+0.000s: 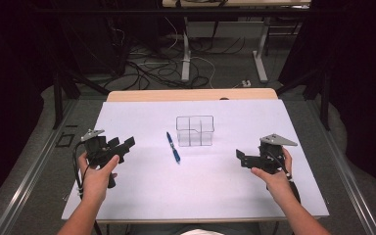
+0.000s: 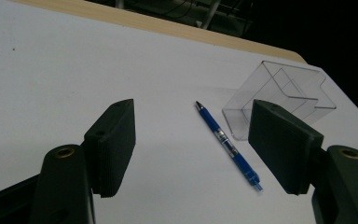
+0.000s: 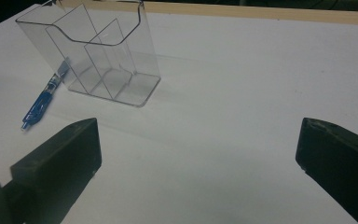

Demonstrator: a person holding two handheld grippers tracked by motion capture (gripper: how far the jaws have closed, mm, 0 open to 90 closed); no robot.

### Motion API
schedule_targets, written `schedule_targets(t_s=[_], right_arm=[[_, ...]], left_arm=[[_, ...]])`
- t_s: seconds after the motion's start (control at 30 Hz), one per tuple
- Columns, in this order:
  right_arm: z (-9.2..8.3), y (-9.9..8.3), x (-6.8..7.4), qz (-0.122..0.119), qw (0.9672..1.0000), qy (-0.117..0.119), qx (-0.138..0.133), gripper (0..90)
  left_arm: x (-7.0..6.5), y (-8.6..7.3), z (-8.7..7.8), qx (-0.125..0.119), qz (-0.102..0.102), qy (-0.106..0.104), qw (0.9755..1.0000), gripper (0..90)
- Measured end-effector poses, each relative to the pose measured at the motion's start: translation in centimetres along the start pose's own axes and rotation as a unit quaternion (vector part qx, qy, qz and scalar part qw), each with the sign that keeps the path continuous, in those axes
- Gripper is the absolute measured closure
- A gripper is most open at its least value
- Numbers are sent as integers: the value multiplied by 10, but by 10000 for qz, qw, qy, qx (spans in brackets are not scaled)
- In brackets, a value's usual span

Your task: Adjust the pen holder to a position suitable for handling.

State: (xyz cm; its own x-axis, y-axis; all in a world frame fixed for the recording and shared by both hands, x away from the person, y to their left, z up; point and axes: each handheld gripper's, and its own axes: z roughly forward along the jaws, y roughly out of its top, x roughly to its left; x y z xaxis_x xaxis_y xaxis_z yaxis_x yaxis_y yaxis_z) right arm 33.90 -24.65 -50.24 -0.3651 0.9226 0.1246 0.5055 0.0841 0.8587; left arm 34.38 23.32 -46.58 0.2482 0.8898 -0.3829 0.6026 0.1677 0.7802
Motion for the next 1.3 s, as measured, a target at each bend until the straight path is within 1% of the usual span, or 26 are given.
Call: schedule_targets(t_s=[0.03, 0.13, 0.17, 0.23, 0.27, 0.3, 0.33, 0.37, 0.43, 0.47, 0.5, 0.53, 0.57, 0.7, 0.73, 0.83, 0.9, 0.97, 1.03, 1.07, 1.1, 1.13, 1.2, 1.23, 1.27, 1.3], right_arm=[[0, 0, 0, 11, 10000, 3, 9, 0], [0, 0, 0, -2, 10000, 9, 12, 3], [0, 0, -1, 3, 10000, 12, 16, 3], [0, 0, -1, 7, 10000, 11, 27, 5], [0, -1, -1, 36, 10000, 42, 33, 7], [0, -1, -1, 36, 10000, 42, 33, 7], [1, -1, -1, 2, 10000, 51, 27, 10], [1, -1, -1, 32, 10000, 67, 37, 11], [1, -1, -1, 23, 10000, 84, 42, 18], [1, -1, -1, 23, 10000, 84, 42, 18], [1, -1, -1, 18, 10000, 87, 43, 19], [1, -1, -1, 7, 9999, 96, 47, 20], [1, -1, -1, 7, 9999, 96, 47, 20], [2, -2, -1, 53, 9999, 104, 57, 22], [2, -2, -2, 18, 9999, 102, 57, 23], [2, -2, -3, 24, 9999, 109, 64, 24], [2, -2, -3, 23, 9999, 92, 76, 24], [2, -2, -3, 20, 9999, 102, 67, 24], [2, -2, -3, 21, 9999, 103, 68, 24], [2, -2, -4, 23, 9999, 103, 67, 24], [2, -2, -4, 29, 9999, 100, 73, 24], [2, -3, -4, 32, 9999, 100, 80, 24], [2, -3, -4, 50, 9999, 109, 84, 25], [2, -3, -4, 91, 9998, 111, 99, 26], [2, -3, -5, 70, 9999, 103, 96, 27], [2, -3, -5, 50, 9999, 106, 92, 28]], left_arm=[[-1, 2, 1, -34, 4, -16, 10000, 341], [-6, 6, 3, -78, -154, -158, 9997, 354], [-7, 8, 3, -41, -146, -173, 9997, 361], [-11, 11, 5, -56, -165, -172, 9997, 359], [-13, 13, 6, 0, -212, -238, 9995, 359], [-15, 14, 7, -41, -191, -209, 9996, 359], [-17, 16, 8, -26, -202, -244, 9995, 358], [-20, 17, 10, -39, -281, -291, 9992, 347], [-24, 20, 14, 4, -261, -327, 9991, 266], [-26, 21, 15, 60, -240, -326, 9992, 266], [-29, 23, 17, 67, -249, -313, 9992, 232], [-31, 24, 20, 121, -252, -298, 9992, 159], [-32, 26, 22, 202, -276, -331, 9989, 159], [-39, 31, 31, 315, -439, -316, 9980, 138], [-39, 32, 32, 369, -445, -336, 9978, 82], [-43, 36, 38, 465, -474, -398, 9970, 9], [-44, 39, 41, 484, -493, -356, 9970, 3], [-45, 42, 44, 514, -606, -254, 9965, 2], [-45, 45, 48, 582, -657, -380, 9954, 2], [-45, 46, 50, 573, -635, -334, 9958, 2], [-45, 47, 52, 571, -670, -320, 9956, 2], [-45, 48, 54, 643, -672, -343, 9951, 2], [-45, 49, 59, 648, -776, -379, 9942, 3], [-45, 49, 61, 653, -847, -368, 9936, 3], [-45, 50, 63, 648, -869, -339, 9935, 3], [-45, 51, 65, 725, -900, -357, 9927, 3]])
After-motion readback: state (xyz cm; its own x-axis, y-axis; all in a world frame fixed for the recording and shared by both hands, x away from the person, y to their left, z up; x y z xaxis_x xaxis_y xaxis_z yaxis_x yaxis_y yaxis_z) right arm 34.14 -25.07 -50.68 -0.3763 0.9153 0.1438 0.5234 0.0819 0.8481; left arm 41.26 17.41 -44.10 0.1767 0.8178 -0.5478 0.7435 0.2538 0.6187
